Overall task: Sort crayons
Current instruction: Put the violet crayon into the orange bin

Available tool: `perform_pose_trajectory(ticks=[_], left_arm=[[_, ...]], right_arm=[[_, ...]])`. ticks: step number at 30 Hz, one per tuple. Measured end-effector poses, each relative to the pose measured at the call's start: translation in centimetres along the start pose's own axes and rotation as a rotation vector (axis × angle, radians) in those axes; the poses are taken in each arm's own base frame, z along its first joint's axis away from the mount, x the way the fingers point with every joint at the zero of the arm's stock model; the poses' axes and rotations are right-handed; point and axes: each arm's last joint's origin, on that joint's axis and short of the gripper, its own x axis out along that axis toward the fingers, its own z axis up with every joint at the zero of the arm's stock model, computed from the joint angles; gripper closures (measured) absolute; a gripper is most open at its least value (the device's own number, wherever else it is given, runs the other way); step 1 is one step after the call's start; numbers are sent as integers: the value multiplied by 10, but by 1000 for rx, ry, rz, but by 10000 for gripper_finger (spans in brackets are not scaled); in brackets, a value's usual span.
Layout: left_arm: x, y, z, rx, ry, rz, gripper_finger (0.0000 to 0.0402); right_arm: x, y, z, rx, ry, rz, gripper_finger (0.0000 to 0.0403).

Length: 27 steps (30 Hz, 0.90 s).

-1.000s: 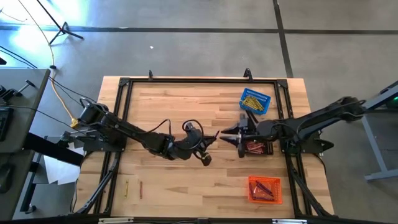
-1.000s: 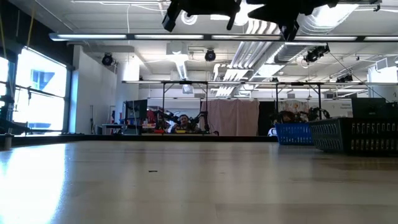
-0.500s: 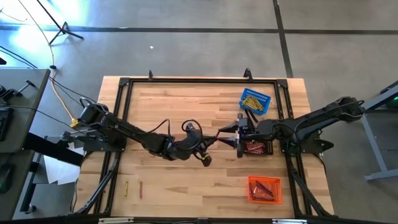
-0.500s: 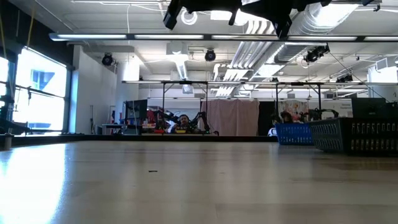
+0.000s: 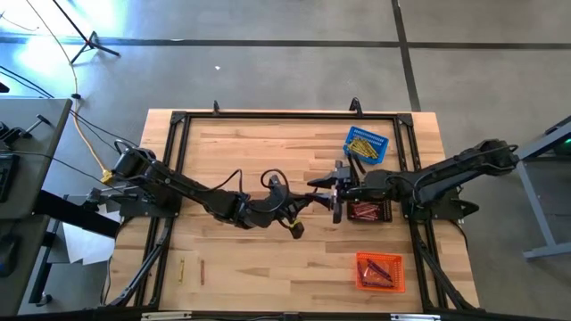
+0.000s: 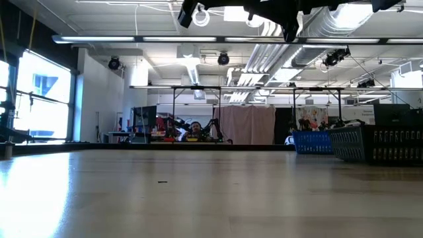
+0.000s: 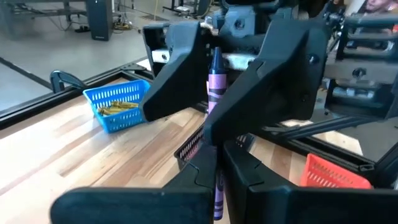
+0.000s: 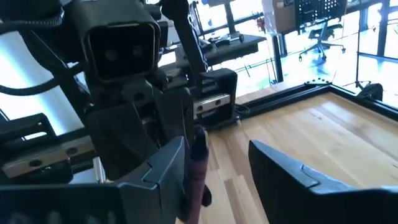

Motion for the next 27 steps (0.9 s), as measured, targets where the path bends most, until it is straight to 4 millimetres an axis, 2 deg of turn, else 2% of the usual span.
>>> perform_pose_trajectory(ticks=[5,10,11,16,20,23,27], left_arm=[[0,0,0,-2,-2,0,401],[0,1,1,-1,-14,28,397],[0,1,1,-1,-15,32,392],[0,1,1,-6,-21,31,356],[0,0,1,-5,-9,12,323],[0,0,-1,3,10,-10,306],[-3,-3,-4,-2,55,-69,297]], right_arm=[[0,0,0,5,-4,5,286],[0,1,0,6,-3,14,380],[0,1,1,2,-4,16,388],[1,1,4,-14,36,15,390],[3,4,14,-83,111,-21,391],[3,7,25,-156,247,-66,391],[-6,10,36,-186,485,-158,391]])
